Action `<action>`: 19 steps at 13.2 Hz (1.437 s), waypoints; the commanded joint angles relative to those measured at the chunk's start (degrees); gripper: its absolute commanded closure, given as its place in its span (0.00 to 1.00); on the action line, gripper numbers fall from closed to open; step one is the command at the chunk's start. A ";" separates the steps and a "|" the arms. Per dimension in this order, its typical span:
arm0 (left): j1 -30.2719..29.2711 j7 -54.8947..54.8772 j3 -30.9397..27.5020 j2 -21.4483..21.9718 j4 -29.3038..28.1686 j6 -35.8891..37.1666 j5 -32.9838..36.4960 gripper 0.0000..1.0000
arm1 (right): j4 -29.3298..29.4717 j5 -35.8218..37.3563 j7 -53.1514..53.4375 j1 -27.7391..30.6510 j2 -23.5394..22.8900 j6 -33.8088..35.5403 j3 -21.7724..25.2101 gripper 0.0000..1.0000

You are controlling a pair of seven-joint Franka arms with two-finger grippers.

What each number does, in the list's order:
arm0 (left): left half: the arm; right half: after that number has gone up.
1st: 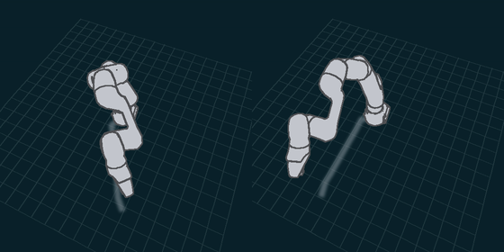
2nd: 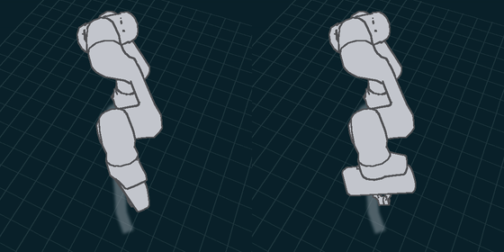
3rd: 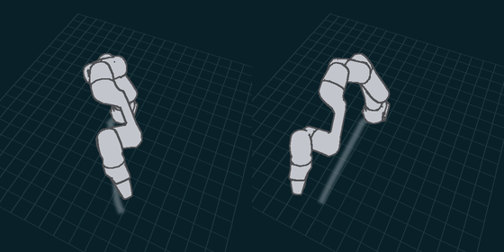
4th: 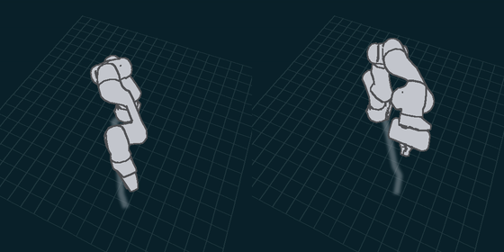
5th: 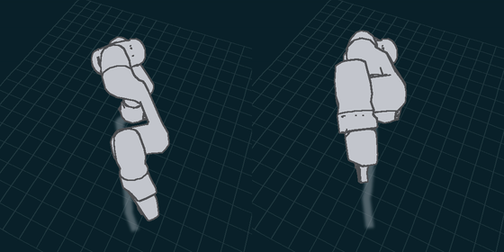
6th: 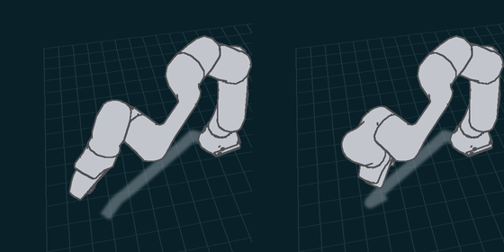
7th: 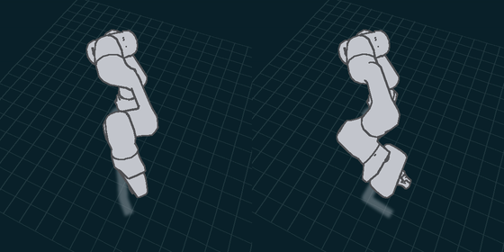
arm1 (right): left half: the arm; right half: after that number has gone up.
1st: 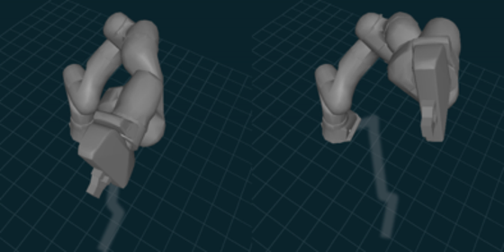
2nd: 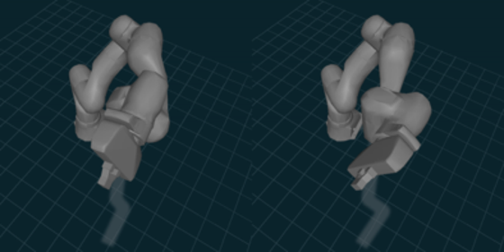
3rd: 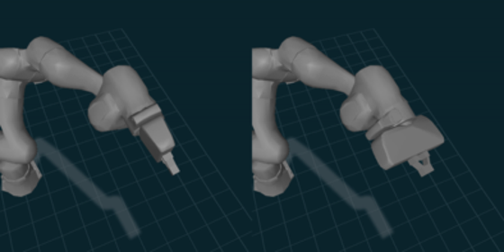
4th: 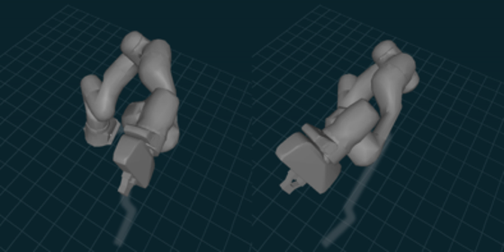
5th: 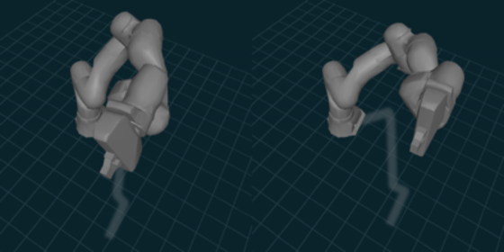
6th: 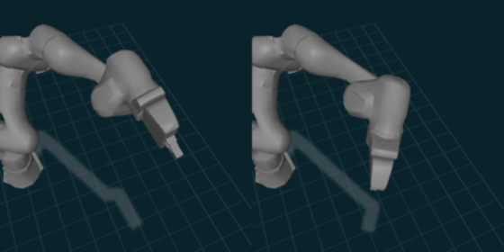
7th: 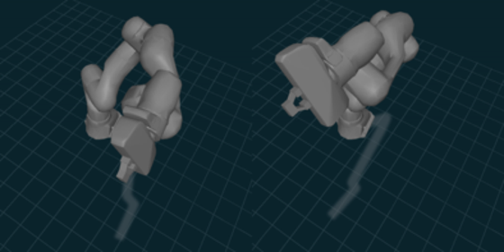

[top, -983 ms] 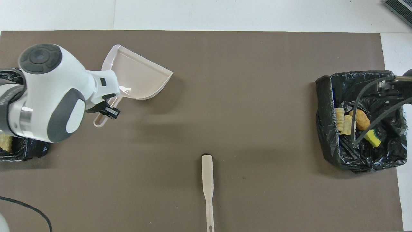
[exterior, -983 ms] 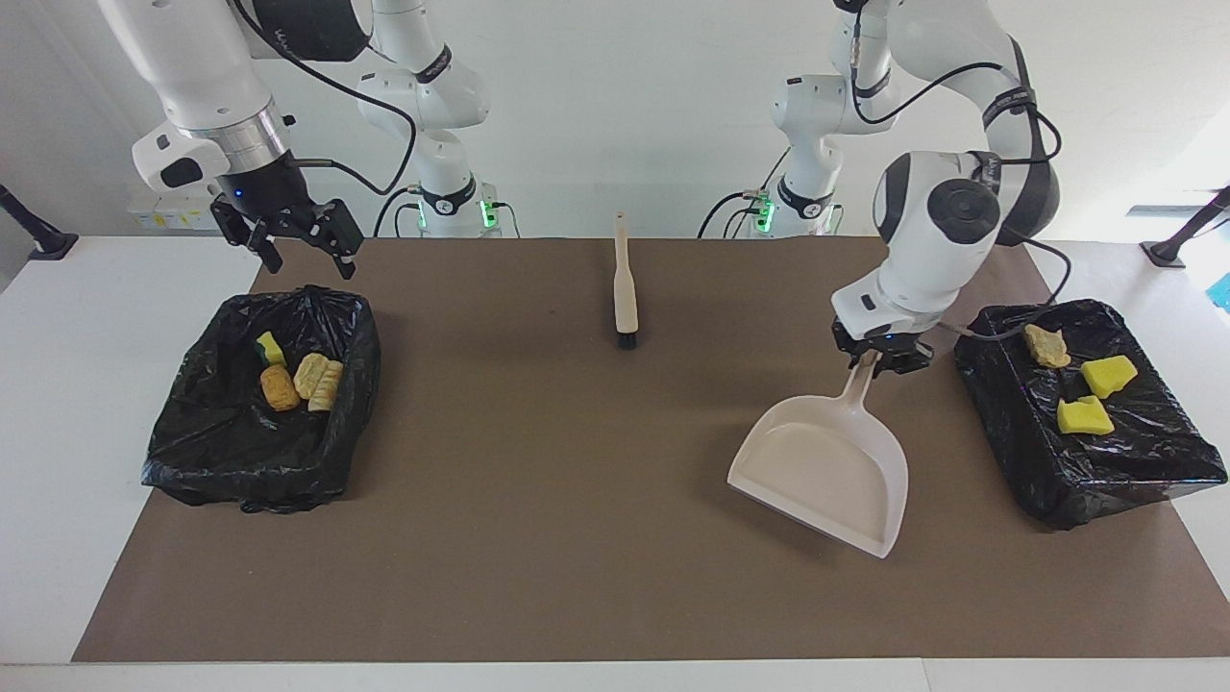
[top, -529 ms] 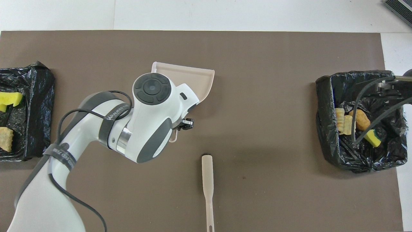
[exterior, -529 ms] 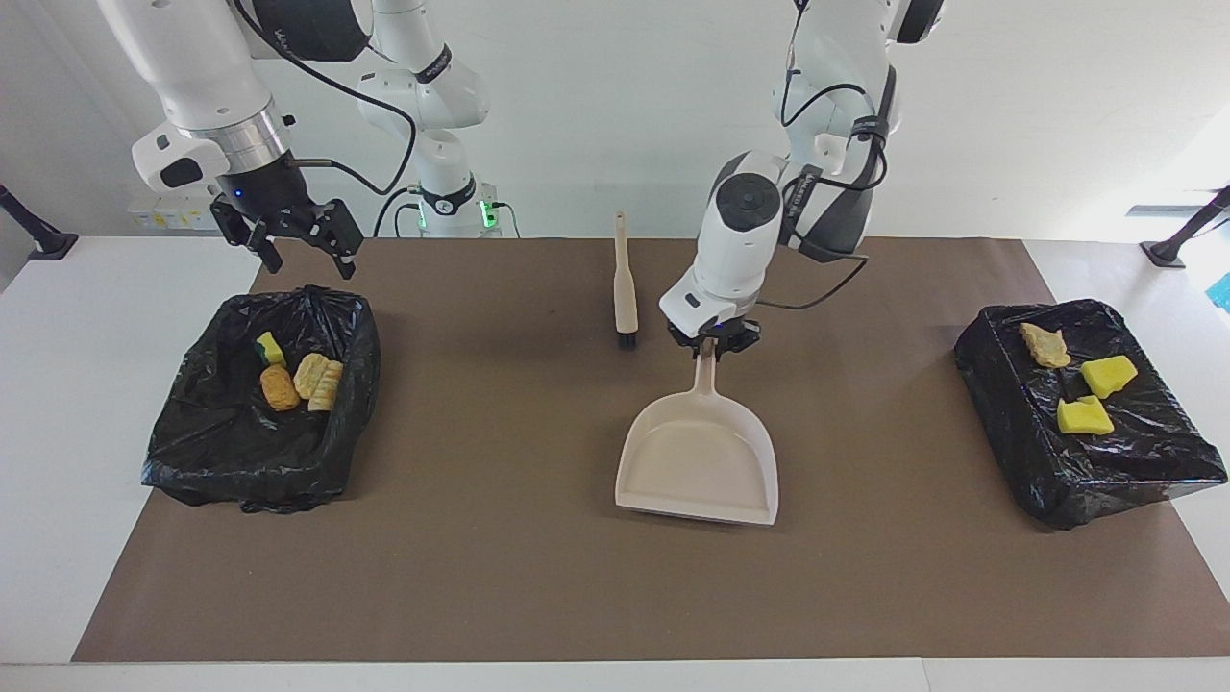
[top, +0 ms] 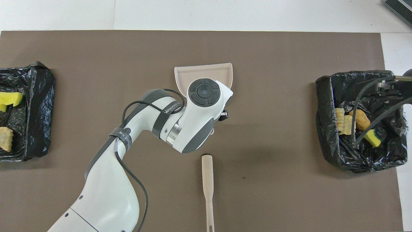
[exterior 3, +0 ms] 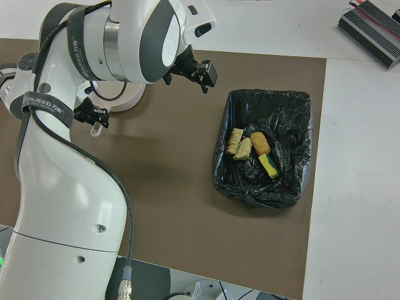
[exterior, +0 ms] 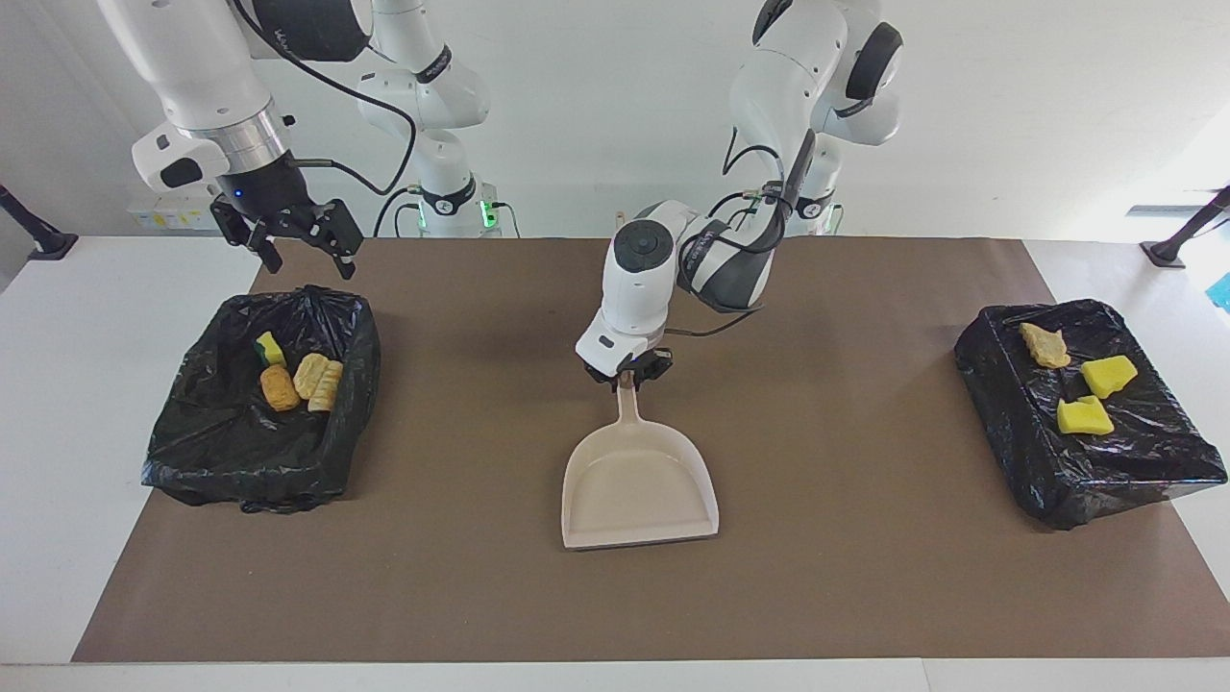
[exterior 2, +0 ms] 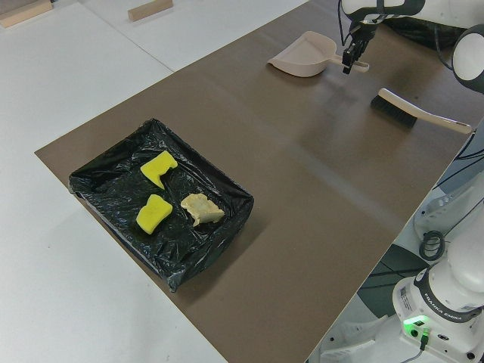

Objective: Sweep and dump trash in bin
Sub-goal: 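Bring the empty dustpan to the table center and release it with the left gripper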

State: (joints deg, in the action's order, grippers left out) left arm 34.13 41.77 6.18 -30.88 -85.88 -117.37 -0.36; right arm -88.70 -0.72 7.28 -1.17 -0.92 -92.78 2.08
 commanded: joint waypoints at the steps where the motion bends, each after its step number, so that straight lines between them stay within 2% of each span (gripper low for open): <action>1: -3.45 -1.42 -0.11 4.41 -1.04 1.70 0.63 0.00 | -0.07 -0.60 -1.30 0.29 0.48 0.58 0.03 0.00; 5: -8.80 -10.62 -0.20 8.11 -0.96 7.23 0.54 0.00 | -0.07 -0.60 -1.30 0.29 0.48 0.58 0.03 0.00; 13: -26.02 -40.24 -0.20 15.67 -1.22 17.34 0.36 0.00 | -0.07 -0.60 -1.30 0.29 0.48 0.58 0.03 0.00; 15: -28.75 -46.40 -0.29 18.64 -3.49 19.98 0.54 0.00 | -0.07 -0.60 -1.30 0.29 0.48 0.58 0.03 0.00; 17: -33.14 -52.99 -0.29 23.99 -9.10 19.37 0.54 0.00 | -0.07 -0.60 -1.30 0.29 0.48 0.58 0.03 0.00; 19: -34.82 -54.17 -0.29 26.73 -10.44 21.03 0.54 0.00 | -0.07 -0.60 -1.30 0.29 0.48 0.58 0.03 0.00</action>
State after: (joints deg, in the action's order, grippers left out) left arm 1.18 -10.40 5.27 -9.89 -90.76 -96.76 -0.34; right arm -88.70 -0.72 7.28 -1.17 -0.92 -92.77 2.08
